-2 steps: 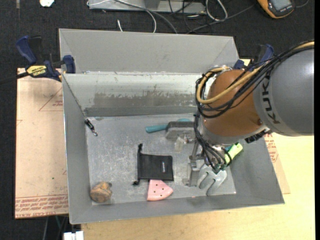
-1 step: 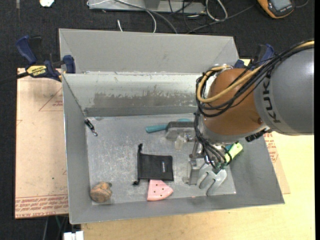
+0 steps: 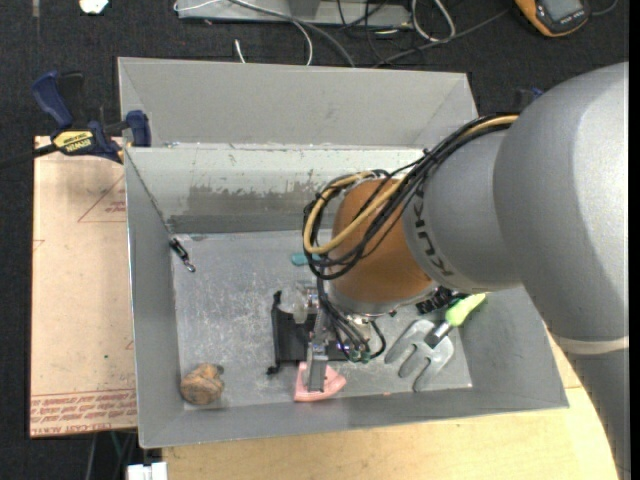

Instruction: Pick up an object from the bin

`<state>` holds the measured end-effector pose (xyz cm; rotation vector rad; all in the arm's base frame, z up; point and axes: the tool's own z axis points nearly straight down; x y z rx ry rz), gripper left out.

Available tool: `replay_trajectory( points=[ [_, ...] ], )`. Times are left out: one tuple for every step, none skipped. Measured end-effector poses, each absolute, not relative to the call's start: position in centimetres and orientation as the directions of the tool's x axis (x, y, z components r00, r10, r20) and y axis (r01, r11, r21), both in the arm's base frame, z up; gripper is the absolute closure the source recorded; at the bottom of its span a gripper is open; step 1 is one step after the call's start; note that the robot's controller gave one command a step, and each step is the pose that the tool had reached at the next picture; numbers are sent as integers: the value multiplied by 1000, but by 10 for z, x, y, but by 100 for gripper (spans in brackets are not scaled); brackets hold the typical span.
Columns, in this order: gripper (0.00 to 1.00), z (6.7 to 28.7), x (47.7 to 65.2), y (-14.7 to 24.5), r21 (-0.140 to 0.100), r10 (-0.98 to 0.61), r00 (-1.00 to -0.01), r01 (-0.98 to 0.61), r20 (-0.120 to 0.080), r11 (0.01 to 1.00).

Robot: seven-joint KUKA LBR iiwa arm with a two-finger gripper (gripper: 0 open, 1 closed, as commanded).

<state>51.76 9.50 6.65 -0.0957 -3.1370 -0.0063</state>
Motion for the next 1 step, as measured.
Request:
replay_trajectory(
  points=[
    [0,133,508,124,6,173,-985,173,-17,985]
  ],
)
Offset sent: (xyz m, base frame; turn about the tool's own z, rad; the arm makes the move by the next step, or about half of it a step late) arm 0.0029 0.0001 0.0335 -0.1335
